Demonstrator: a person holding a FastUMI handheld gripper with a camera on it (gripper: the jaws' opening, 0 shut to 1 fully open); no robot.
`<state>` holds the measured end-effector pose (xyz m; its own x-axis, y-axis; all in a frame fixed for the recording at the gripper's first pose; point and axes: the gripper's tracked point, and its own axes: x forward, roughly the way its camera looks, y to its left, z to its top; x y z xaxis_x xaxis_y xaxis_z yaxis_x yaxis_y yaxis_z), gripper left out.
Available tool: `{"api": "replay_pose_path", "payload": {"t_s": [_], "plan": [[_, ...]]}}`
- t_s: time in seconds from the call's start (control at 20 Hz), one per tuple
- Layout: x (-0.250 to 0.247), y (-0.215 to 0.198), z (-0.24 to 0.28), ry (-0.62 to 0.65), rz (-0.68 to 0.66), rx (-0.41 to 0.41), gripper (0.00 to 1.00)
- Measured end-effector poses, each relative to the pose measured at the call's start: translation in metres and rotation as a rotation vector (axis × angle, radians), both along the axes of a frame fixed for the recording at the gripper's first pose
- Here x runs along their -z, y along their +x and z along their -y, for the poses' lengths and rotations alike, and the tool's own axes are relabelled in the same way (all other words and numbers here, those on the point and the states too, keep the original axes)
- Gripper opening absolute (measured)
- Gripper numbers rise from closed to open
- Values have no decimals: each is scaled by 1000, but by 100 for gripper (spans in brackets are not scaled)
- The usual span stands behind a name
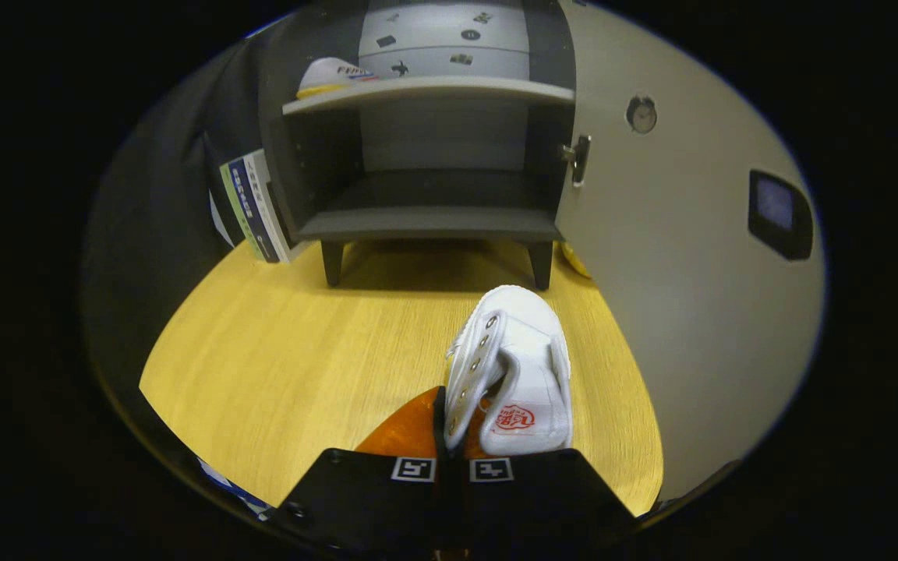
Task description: Open the shoe cabinet door, grab the shoes and put them into the shoe cabinet, then close the shoe cabinet door.
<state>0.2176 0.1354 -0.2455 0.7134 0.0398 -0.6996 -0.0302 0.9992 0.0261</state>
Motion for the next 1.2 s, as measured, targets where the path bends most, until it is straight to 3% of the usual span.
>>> {"api": "replay_pose_path", "payload": {"t_s": [0.55, 1.2], "plan": [[-150, 67, -27, -18, 272, -89, 2], [-277, 212, -16, -13, 468, -33, 2]]}}
